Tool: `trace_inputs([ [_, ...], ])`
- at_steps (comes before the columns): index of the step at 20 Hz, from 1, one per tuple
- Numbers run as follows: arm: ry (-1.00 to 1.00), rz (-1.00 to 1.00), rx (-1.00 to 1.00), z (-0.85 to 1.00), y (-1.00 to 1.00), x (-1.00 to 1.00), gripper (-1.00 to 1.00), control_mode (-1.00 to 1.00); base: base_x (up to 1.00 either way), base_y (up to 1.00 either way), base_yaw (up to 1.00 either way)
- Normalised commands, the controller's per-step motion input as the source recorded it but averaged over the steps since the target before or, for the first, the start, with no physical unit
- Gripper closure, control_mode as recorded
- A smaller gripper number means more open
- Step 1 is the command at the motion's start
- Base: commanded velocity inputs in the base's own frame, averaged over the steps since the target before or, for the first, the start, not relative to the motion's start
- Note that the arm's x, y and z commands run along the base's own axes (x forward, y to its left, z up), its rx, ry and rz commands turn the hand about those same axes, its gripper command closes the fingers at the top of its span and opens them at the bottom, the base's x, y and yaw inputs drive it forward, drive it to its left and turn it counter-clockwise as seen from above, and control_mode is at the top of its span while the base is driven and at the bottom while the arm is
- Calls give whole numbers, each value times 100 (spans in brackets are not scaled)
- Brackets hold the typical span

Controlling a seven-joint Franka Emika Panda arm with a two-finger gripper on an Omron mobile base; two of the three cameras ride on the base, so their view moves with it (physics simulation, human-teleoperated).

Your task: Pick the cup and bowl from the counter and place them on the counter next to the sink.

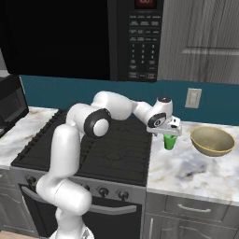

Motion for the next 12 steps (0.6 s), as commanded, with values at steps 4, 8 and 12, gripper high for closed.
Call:
trace_inputs([
  [4, 0, 0, 0, 0, 0, 0, -100, -100, 0, 0, 0],
  [8, 0, 0, 0, 0, 0, 0, 100, -100, 0, 0, 0],
  [12, 0, 0, 0, 0, 0, 0, 100, -100, 0, 0, 0],
])
